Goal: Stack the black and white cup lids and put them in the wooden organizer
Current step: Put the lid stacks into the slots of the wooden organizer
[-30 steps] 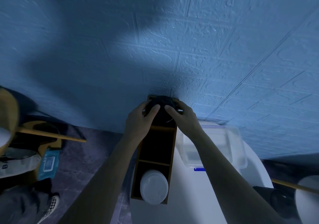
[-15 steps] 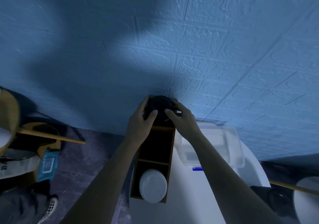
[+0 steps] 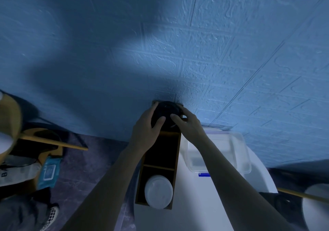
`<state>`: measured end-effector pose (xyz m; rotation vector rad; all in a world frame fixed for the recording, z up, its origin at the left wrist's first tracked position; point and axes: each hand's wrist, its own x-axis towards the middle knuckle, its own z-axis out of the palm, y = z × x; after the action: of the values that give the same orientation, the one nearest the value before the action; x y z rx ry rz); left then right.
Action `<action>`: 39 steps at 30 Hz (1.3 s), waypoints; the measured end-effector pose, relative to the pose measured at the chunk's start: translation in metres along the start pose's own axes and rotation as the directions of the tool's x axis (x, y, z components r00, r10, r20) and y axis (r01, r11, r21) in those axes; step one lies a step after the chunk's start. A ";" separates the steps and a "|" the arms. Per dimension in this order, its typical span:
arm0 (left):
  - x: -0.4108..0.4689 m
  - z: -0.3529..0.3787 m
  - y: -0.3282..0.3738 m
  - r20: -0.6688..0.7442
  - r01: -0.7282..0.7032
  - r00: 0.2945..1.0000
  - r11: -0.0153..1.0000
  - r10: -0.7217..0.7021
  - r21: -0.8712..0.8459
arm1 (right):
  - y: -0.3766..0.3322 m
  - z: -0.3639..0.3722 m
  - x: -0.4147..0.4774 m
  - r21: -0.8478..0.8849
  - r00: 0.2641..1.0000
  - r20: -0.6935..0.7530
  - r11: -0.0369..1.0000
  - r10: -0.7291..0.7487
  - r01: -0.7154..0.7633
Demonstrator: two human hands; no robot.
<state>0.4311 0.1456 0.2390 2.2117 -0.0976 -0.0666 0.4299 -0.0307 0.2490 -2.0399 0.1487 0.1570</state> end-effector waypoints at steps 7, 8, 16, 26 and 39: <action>-0.006 0.003 0.000 -0.018 0.008 1.000 1.000 -0.008 0.008 | -0.002 0.000 -0.010 0.002 1.000 -0.003 1.000 -0.004 0.004; -0.008 0.003 0.001 -0.021 0.011 1.000 1.000 -0.011 0.012 | -0.002 0.000 -0.011 -0.005 1.000 0.001 1.000 0.000 0.000; -0.006 -0.004 0.005 0.016 -0.032 0.999 0.994 0.030 0.104 | -0.005 -0.004 -0.008 -0.228 0.996 0.086 0.973 0.032 -0.012; -0.034 -0.001 0.015 0.009 -0.114 0.992 0.892 0.123 0.437 | -0.005 -0.013 -0.025 -0.362 0.990 0.139 0.930 -0.017 0.066; -0.107 0.040 0.042 0.213 -0.311 0.948 0.543 0.237 0.780 | 0.060 -0.053 -0.108 -0.854 0.959 0.151 0.457 -0.238 0.248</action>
<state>0.3196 0.0987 0.2500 3.0907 -0.6462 0.0862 0.3158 -0.1009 0.2396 -3.0730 -0.3195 0.0534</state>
